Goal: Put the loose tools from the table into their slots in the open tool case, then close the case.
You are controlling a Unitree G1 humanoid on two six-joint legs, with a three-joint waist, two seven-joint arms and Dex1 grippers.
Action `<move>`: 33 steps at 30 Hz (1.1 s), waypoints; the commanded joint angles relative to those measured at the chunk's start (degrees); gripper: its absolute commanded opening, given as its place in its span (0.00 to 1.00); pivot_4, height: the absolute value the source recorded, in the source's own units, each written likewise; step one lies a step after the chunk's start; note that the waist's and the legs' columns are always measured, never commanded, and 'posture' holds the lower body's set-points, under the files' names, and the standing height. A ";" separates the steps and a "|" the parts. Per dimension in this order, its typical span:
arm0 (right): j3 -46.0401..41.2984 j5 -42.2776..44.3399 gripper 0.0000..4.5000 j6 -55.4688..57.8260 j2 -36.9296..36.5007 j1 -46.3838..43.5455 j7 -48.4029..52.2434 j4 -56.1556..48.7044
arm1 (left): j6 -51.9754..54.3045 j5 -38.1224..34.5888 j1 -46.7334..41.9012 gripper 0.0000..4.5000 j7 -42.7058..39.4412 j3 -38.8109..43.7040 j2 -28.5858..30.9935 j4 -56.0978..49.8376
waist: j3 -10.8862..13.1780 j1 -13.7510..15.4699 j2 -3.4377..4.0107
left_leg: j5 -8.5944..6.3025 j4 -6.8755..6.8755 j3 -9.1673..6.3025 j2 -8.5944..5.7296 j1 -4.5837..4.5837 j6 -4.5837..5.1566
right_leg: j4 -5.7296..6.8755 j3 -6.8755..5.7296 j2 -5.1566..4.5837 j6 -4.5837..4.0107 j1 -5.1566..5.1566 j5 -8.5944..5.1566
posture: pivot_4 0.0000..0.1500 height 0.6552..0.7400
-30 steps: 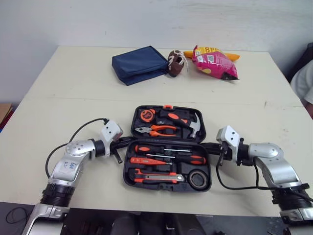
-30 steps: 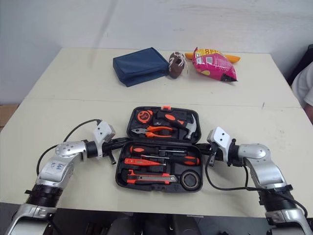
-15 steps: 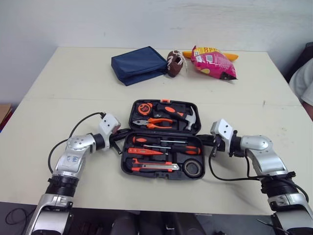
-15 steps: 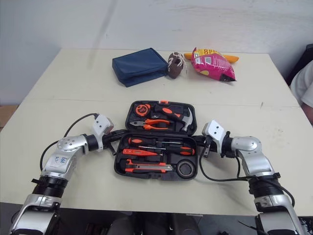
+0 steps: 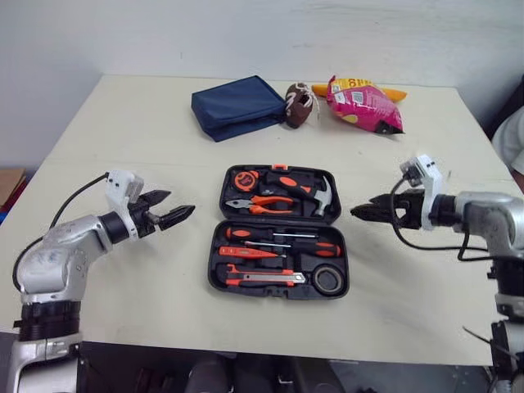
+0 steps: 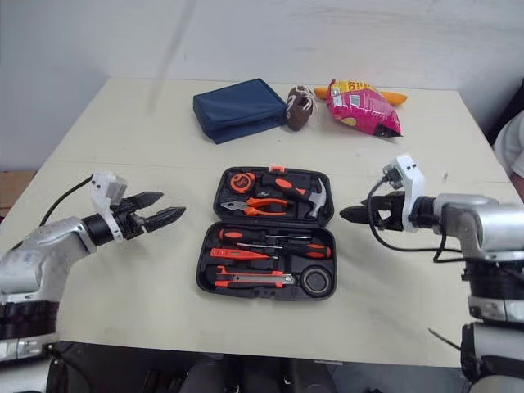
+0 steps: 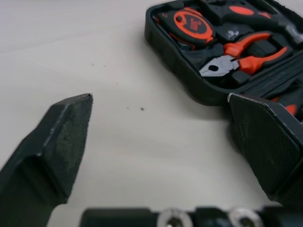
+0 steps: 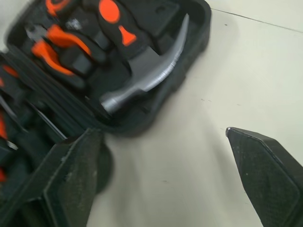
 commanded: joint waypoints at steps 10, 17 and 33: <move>10.63 -6.08 1.00 4.80 6.13 -13.40 -8.36 12.72 | 17.34 0.01 -17.66 0.99 15.15 0.10 -11.69 8.63 | -0.01 0.01 0.00 | 0.08 0.07 0.22 0.02 -0.77 -0.05 | 0.10 0.06 0.03 0.02 -0.87 -0.01 | 1.00 1.00; 12.27 -7.33 1.00 5.34 6.63 -14.84 -8.73 16.42 | 17.09 1.59 -18.88 0.99 16.09 -2.67 -13.01 11.12 | 0.00 -0.11 0.00 | 0.11 0.89 0.22 0.03 -1.09 -0.07 | 0.82 0.12 0.00 0.01 -1.16 -0.01 | 1.00 1.00; 12.21 -9.38 1.00 4.27 12.69 -17.07 -11.41 24.37 | 15.20 5.64 -22.76 0.99 14.60 -7.96 -14.26 18.66 | -0.07 -0.50 -0.10 | 0.14 1.02 0.22 0.05 -0.87 -0.09 | 1.04 0.13 0.01 0.01 -0.97 -0.01 | 1.00 1.00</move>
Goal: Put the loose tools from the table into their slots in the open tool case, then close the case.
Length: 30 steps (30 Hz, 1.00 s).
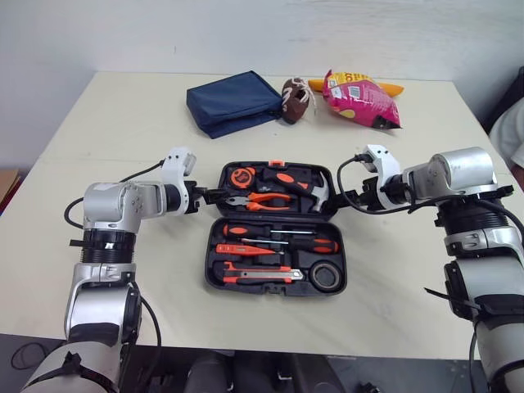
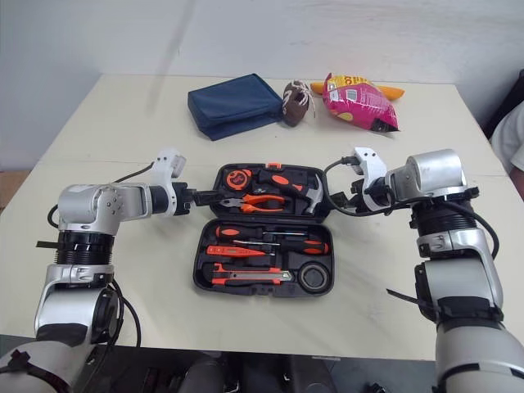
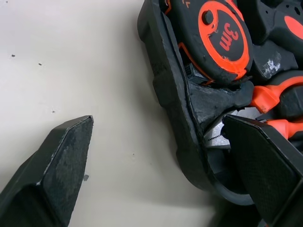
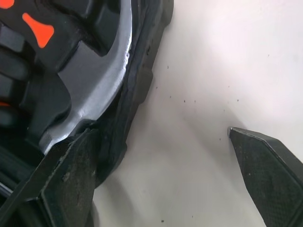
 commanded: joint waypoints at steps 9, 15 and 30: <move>-2.35 0.26 0.15 1.72 4.02 1.65 -1.07 0.46 | -1.39 1.17 -3.22 0.19 -6.14 -4.95 -0.88 4.45 | -0.09 -0.62 -0.07 | 0.04 0.00 -0.01 -0.01 0.21 -0.04 | 0.08 -0.01 -0.02 0.00 0.19 0.00 | 1.00 1.00; -9.69 2.71 0.00 -1.92 6.15 6.52 -2.83 -7.96 | -8.28 2.06 -2.07 0.01 -6.61 -3.97 -2.38 0.55 | -0.20 0.11 -0.24 | -0.04 -0.13 -0.10 -0.02 0.92 -0.07 | -0.21 -0.06 -0.05 0.00 0.99 0.00 | 1.00 1.00; -15.81 -5.15 0.00 -59.37 6.48 31.27 -0.02 -25.42 | -57.42 12.10 13.37 0.01 -7.69 0.00 -0.73 -9.26 | 0.04 0.39 0.03 | -0.04 -0.32 0.00 0.01 0.36 -0.07 | -0.38 0.00 0.07 0.02 0.41 0.00 | 1.00 1.00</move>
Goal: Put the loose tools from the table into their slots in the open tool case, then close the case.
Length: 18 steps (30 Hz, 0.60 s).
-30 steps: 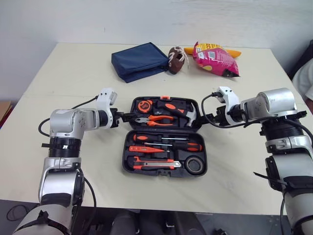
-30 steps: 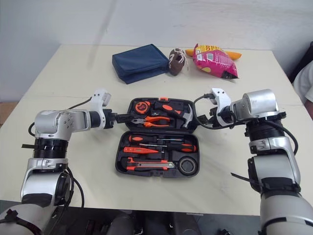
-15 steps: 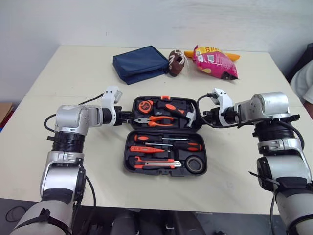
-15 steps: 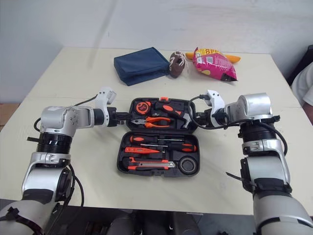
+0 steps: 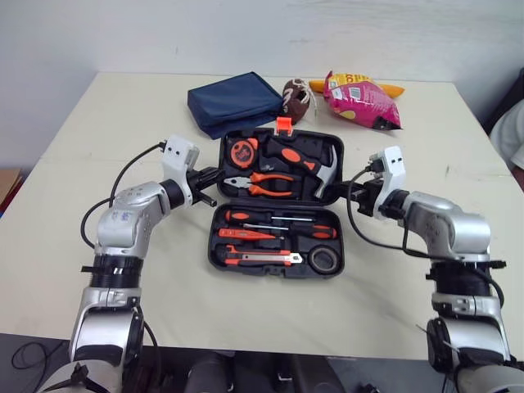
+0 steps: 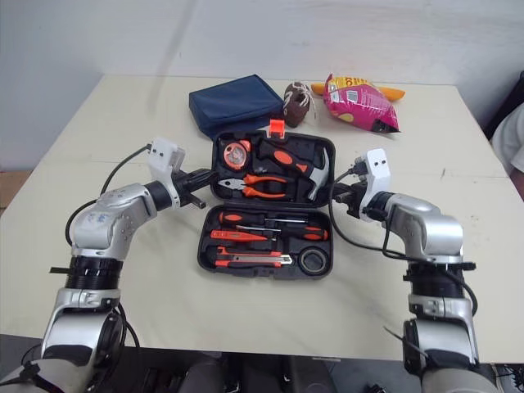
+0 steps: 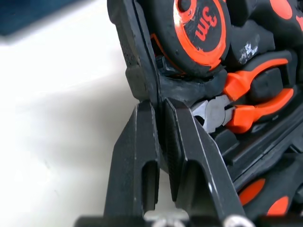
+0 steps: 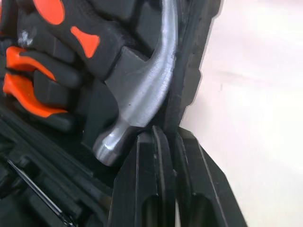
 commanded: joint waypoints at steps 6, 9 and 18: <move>4.10 -13.64 0.00 -47.66 -3.09 9.18 0.03 8.11 | -41.63 13.43 6.72 0.01 2.00 -0.65 3.91 7.49 | -0.01 0.03 0.00 | -0.05 0.16 0.09 0.00 -0.46 0.22 | -0.08 0.08 0.01 0.17 -0.39 0.11 | 1.00 1.00; 6.19 -18.44 0.00 -61.90 -4.19 10.69 -1.94 13.56 | -50.27 16.75 9.32 0.01 4.75 -0.37 4.78 10.82 | -0.02 -0.16 0.00 | -0.12 0.15 0.12 0.00 -0.38 0.33 | -0.16 0.11 0.01 0.17 -0.29 0.11 | 1.00 1.00; 7.30 -27.40 0.09 -80.97 -9.67 14.23 -12.24 23.03 | -60.85 16.99 16.34 0.32 3.13 0.40 9.75 11.41 | -0.03 -0.19 0.00 | -0.17 -0.13 0.50 0.01 0.52 0.35 | -0.22 0.44 0.02 0.24 0.33 0.14 | 1.00 1.00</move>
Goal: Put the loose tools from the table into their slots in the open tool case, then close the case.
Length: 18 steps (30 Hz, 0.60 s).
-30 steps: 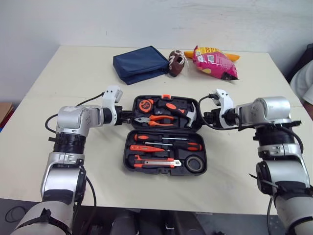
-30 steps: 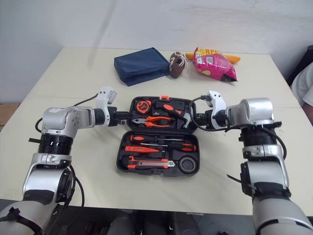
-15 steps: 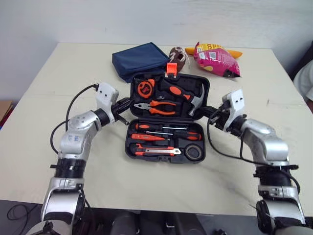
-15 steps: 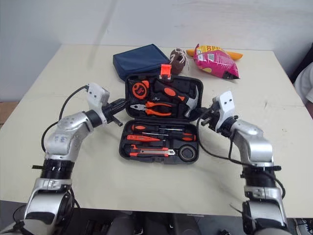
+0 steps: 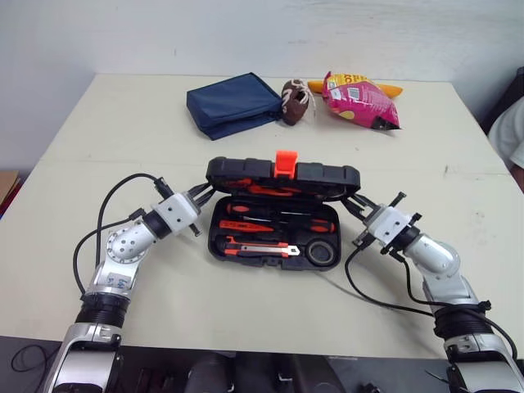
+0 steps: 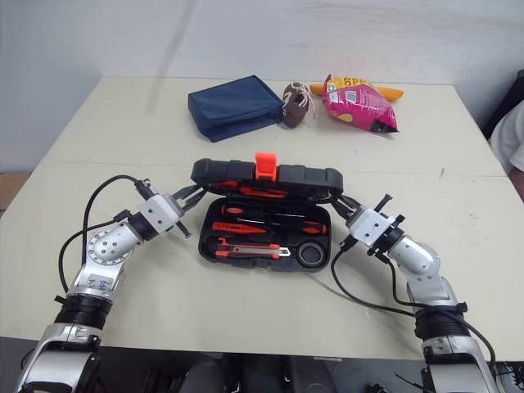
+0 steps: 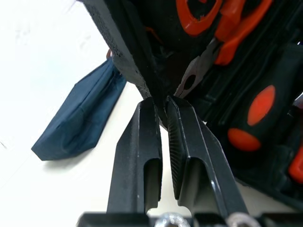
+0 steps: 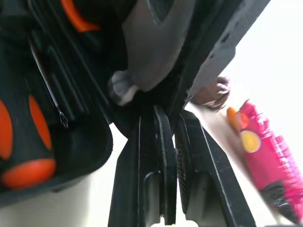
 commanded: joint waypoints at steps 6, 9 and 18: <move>-2.30 -11.76 0.64 -11.41 -11.21 7.18 -7.20 3.89 | -4.59 -3.75 14.71 0.82 -2.95 10.90 12.88 -1.59 | 0.00 0.06 -0.01 | -0.02 -0.23 0.04 0.00 0.17 0.03 | -0.31 0.00 -0.04 0.00 0.19 0.00 | 1.00 1.00; -4.11 -16.84 0.90 -15.62 -16.85 11.63 -11.74 5.72 | -3.23 -5.98 22.24 0.92 -3.75 16.72 17.06 -1.58 | 0.00 -0.34 0.00 | -0.03 -0.47 0.17 -0.01 0.24 0.02 | -0.40 0.10 -0.05 -0.03 0.14 -0.02 | 1.00 1.00; -1.05 32.14 0.68 17.45 -22.74 30.39 18.57 -20.61 | 23.63 -21.31 14.82 0.65 -9.73 14.94 14.51 -14.08 | -0.22 1.52 -0.37 | -0.26 -0.79 0.18 0.09 1.08 0.33 | -0.76 -0.14 -0.17 0.07 1.28 -0.10 | 1.00 1.00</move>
